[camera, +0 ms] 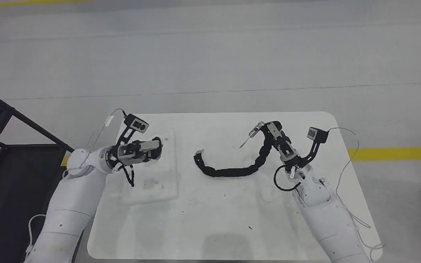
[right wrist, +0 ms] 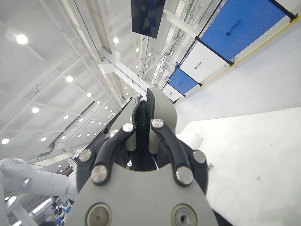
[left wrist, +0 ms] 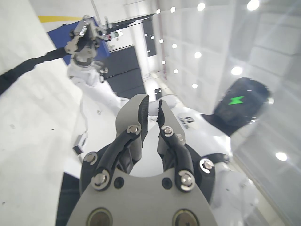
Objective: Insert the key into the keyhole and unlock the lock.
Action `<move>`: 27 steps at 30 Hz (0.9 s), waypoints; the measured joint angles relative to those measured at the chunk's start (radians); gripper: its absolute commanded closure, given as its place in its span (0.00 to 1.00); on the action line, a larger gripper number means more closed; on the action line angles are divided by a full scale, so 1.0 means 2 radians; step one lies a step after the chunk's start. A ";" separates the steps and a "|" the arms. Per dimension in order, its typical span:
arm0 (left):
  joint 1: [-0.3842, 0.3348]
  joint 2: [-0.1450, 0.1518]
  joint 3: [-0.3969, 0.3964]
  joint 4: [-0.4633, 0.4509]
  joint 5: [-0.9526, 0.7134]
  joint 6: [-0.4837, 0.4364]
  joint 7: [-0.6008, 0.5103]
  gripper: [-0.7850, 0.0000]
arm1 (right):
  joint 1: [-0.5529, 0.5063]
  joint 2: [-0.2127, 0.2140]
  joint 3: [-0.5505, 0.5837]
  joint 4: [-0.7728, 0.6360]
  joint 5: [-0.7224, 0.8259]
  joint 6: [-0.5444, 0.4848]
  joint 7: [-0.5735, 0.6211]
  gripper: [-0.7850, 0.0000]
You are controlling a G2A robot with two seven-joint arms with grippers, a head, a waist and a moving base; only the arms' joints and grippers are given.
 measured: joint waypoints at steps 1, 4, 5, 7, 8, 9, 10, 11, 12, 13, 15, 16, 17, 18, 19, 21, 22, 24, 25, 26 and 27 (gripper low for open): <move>-0.001 0.000 0.003 0.006 -0.013 -0.001 0.000 1.00 | 0.000 0.000 0.000 0.000 -0.001 0.001 0.000 1.00; -0.010 0.000 0.017 0.030 -0.028 -0.003 0.001 1.00 | 0.000 -0.001 -0.003 -0.001 -0.005 0.007 0.000 1.00; -0.017 0.001 0.021 0.043 -0.022 -0.003 0.001 0.47 | 0.000 -0.001 -0.004 0.000 -0.007 0.014 0.000 1.00; -0.027 0.002 0.030 0.062 -0.012 -0.003 0.001 0.00 | 0.004 -0.002 -0.008 0.005 -0.010 0.033 -0.002 1.00; -0.033 0.001 0.037 0.074 -0.011 -0.003 0.001 0.00 | 0.008 -0.004 -0.012 0.012 -0.009 0.054 -0.002 1.00; -0.038 0.001 0.041 0.083 -0.011 -0.003 0.001 0.00 | 0.013 -0.005 -0.015 0.021 -0.005 0.075 -0.003 1.00; -0.041 0.001 0.044 0.090 -0.011 -0.003 0.001 0.00 | 0.020 -0.006 -0.019 0.030 0.001 0.098 -0.002 1.00; -0.042 0.001 0.045 0.092 -0.011 -0.003 0.001 0.00 | 0.030 -0.009 -0.024 0.043 0.011 0.125 0.001 1.00; -0.042 0.001 0.045 0.092 -0.011 -0.003 0.001 0.00 | 0.039 -0.010 -0.028 0.055 0.017 0.145 0.001 1.00; -0.042 0.001 0.045 0.092 -0.011 -0.003 0.001 0.00 | 0.048 -0.012 -0.031 0.067 0.016 0.163 0.000 1.00; -0.042 0.001 0.045 0.091 -0.011 -0.003 0.001 0.00 | 0.067 -0.015 -0.040 0.095 0.007 0.198 -0.008 1.00; -0.042 0.001 0.045 0.091 -0.011 -0.003 0.001 0.00 | 0.075 -0.016 -0.045 0.105 -0.003 0.214 -0.016 1.00; -0.042 0.001 0.045 0.091 -0.011 -0.003 0.001 0.00 | 0.083 -0.019 -0.050 0.116 -0.021 0.232 -0.030 1.00; -0.042 0.001 0.045 0.091 -0.011 -0.003 0.001 0.00 | 0.088 -0.020 -0.055 0.123 -0.037 0.243 -0.042 1.00; -0.042 0.001 0.045 0.091 -0.011 -0.003 0.001 0.00 | 0.092 -0.022 -0.059 0.129 -0.052 0.253 -0.055 1.00; -0.042 0.001 0.045 0.091 -0.011 -0.003 0.001 0.00 | 0.101 -0.026 -0.069 0.141 -0.077 0.276 -0.079 1.00; -0.042 0.001 0.045 0.091 -0.011 -0.003 0.001 0.00 | 0.104 -0.027 -0.073 0.145 -0.084 0.285 -0.087 1.00; -0.042 0.001 0.045 0.091 -0.011 -0.003 0.001 0.00 | 0.110 -0.030 -0.080 0.154 -0.100 0.302 -0.105 1.00; -0.042 0.001 0.045 0.091 -0.011 -0.003 0.001 0.00 | 0.112 -0.032 -0.083 0.156 -0.109 0.308 -0.113 1.00; -0.042 0.001 0.045 0.091 -0.011 -0.003 0.001 0.00 | 0.115 -0.033 -0.087 0.161 -0.120 0.315 -0.124 1.00; -0.042 0.001 0.045 0.091 -0.011 -0.003 0.001 0.00 | 0.116 -0.034 -0.089 0.164 -0.129 0.321 -0.132 1.00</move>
